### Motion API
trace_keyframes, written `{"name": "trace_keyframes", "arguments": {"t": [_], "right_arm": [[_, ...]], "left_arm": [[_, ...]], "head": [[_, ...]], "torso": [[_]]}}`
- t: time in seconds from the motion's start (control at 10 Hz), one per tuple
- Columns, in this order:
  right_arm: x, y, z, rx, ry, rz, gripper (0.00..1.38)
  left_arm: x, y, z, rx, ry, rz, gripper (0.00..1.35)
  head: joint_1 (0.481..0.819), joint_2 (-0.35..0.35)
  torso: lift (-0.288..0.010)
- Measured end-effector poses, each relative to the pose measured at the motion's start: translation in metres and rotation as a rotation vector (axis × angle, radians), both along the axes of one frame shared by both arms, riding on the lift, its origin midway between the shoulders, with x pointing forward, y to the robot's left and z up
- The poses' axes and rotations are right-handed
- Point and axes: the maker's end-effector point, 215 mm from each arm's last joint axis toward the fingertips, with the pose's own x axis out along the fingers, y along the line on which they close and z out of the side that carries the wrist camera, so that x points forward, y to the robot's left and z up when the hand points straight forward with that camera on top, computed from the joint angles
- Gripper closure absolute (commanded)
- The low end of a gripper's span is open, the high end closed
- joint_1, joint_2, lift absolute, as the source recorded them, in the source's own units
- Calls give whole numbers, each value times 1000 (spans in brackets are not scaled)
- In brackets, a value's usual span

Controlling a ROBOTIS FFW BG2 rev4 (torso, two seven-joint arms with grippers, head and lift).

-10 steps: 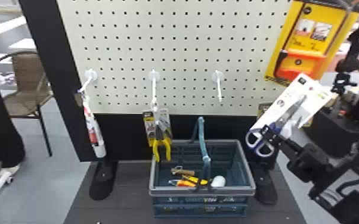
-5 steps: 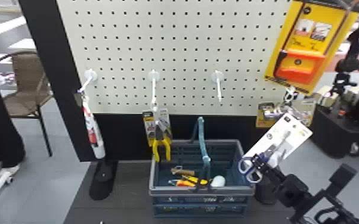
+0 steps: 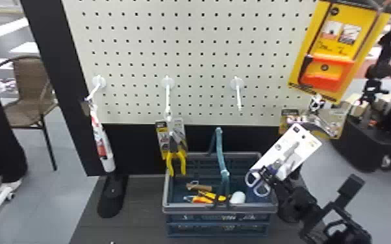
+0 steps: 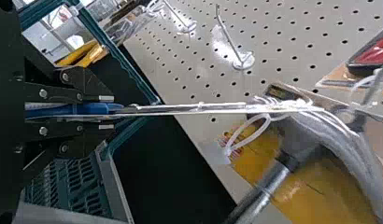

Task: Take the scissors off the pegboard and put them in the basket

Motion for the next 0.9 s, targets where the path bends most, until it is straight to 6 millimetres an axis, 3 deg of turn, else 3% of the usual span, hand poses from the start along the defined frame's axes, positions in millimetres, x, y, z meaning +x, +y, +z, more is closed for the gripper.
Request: {"name": "trace_keyframes", "arguments": {"t": [0.3,0.9], "right_arm": [[10,22,9,9,-14,37,1271],[13,69,-2,6,12,126,1271]], "left_arm": [[2,-1,-1,-2,-2,-3,102],[1,1,-4,-8,2,-3,102]], "head": [[549,0],[549,0]], "torso": [[-100],[-100]]}}
